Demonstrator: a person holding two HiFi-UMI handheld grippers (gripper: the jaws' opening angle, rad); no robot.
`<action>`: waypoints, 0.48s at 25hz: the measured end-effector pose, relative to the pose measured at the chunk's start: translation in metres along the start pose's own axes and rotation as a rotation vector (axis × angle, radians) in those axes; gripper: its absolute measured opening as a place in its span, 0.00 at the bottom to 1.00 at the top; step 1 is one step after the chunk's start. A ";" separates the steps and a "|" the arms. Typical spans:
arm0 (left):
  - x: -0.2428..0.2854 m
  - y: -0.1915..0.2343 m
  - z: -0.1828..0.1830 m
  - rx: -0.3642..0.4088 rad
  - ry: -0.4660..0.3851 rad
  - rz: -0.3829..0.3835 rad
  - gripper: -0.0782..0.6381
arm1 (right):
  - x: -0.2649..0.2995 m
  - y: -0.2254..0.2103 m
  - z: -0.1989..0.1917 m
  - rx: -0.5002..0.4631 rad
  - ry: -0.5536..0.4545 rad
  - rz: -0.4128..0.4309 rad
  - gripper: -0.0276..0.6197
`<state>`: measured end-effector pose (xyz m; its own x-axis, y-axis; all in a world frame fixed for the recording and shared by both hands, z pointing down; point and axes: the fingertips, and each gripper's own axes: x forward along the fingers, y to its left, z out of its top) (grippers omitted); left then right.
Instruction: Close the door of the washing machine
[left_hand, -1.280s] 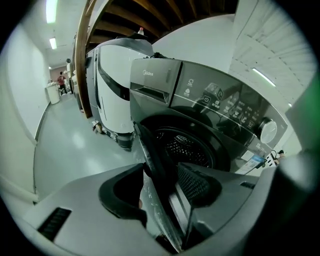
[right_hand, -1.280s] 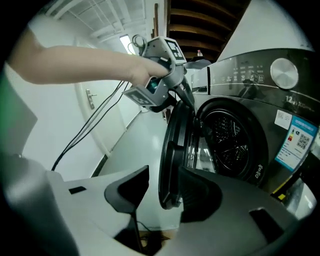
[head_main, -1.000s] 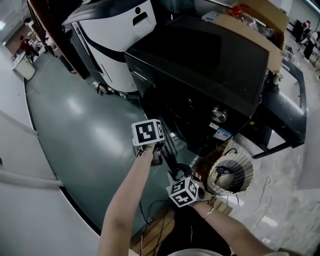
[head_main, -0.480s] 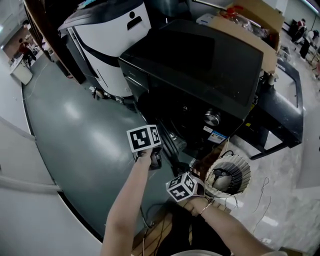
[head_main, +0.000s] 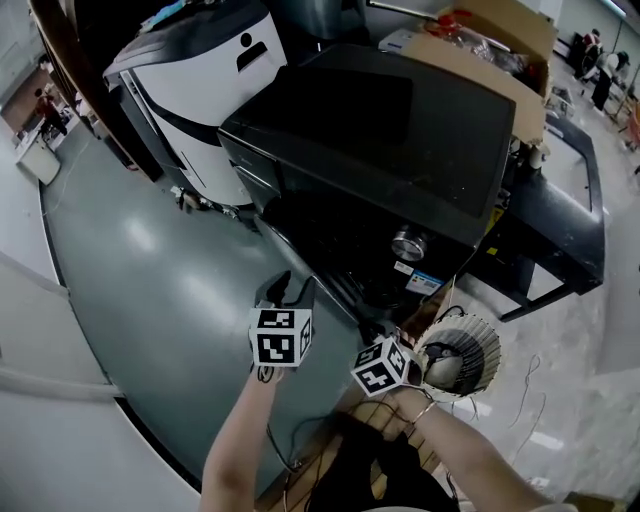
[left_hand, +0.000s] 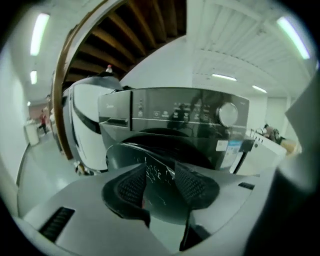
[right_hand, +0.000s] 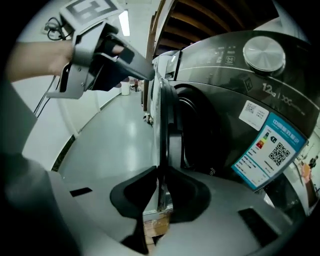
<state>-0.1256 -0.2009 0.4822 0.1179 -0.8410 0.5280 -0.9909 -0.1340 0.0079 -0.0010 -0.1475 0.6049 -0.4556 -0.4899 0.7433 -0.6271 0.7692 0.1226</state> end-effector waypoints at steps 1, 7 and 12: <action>0.003 -0.008 -0.003 0.070 -0.011 -0.015 0.38 | 0.001 -0.005 -0.001 0.009 -0.005 -0.002 0.15; 0.020 -0.055 -0.013 0.264 -0.058 -0.095 0.39 | 0.007 -0.032 -0.003 0.030 -0.039 -0.024 0.16; 0.034 -0.074 -0.030 0.390 -0.055 -0.120 0.39 | 0.010 -0.045 -0.006 0.016 -0.073 -0.060 0.16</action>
<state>-0.0499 -0.2038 0.5253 0.2453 -0.8326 0.4966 -0.8723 -0.4131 -0.2617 0.0266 -0.1845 0.6102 -0.4616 -0.5636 0.6850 -0.6642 0.7315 0.1541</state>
